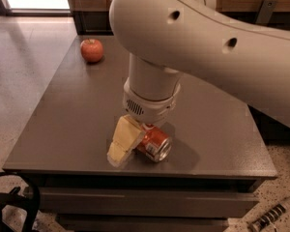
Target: Place coke can upright
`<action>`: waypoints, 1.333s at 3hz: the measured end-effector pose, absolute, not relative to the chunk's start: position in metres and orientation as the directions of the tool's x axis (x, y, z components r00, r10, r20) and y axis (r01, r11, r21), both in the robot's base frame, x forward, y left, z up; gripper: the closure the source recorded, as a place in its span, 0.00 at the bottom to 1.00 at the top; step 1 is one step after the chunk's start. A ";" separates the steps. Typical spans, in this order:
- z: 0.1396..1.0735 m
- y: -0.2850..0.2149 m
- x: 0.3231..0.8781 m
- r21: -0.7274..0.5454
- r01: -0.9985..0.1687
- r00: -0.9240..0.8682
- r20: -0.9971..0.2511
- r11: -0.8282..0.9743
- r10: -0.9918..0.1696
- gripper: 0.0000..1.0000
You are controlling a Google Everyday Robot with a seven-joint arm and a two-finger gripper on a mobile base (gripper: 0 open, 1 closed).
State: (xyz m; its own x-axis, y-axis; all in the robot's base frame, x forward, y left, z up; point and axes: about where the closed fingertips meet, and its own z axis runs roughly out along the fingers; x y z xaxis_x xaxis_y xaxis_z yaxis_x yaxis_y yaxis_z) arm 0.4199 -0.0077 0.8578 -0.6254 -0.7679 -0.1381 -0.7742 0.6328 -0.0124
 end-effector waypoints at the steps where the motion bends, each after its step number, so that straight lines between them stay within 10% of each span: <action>1: 0.844 0.001 0.426 0.011 -0.765 -0.641 -0.114 0.644 -0.759 0.00; 2: 0.842 0.003 0.427 0.014 -0.763 -0.643 -0.113 0.646 -0.757 0.12; 4: 0.845 0.004 0.426 0.008 -0.764 -0.641 -0.120 0.645 -0.758 0.68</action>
Offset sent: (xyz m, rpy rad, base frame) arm 0.0064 0.0095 -0.0145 -0.0035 0.0353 -0.0157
